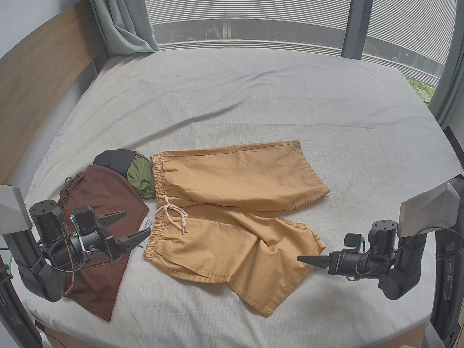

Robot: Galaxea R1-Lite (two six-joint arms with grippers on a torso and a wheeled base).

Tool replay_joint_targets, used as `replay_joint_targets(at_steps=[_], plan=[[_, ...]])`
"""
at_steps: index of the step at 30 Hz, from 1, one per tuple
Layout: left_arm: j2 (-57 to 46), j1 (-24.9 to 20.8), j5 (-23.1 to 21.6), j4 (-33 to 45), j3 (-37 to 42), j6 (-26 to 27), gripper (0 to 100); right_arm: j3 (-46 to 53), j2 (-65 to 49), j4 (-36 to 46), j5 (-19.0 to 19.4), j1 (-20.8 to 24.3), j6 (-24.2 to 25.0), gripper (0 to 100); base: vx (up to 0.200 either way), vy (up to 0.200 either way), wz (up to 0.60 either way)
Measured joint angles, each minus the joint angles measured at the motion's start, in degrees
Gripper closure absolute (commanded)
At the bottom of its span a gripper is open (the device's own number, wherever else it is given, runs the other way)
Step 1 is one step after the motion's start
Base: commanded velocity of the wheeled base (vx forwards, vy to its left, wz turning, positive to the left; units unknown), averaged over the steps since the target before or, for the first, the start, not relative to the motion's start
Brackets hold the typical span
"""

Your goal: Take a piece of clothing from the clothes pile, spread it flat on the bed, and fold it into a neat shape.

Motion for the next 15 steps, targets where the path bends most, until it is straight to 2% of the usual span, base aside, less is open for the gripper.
replay_joint_targets(at_steps=[5, 14, 15], plan=[[0.11, -0.17, -0.32, 0.0, 0.05, 0.06, 0, 0.35, -2.47, 0.02, 0.0, -2.28, 0.0, 0, 0.0, 0.0, 0.0], [0.28, -0.26, -0.32, 0.0, 0.11, 0.06, 0, 0.2, -3.63, 0.04, 0.0, -3.72, -0.09, 0, 0.0, 0.0, 0.0], [0.33, -0.26, -0.32, 0.02, 0.11, 0.06, 0, 0.2, -3.61, 0.06, 0.0, -3.8, -0.11, 100, 0.0, 0.0, 0.0]])
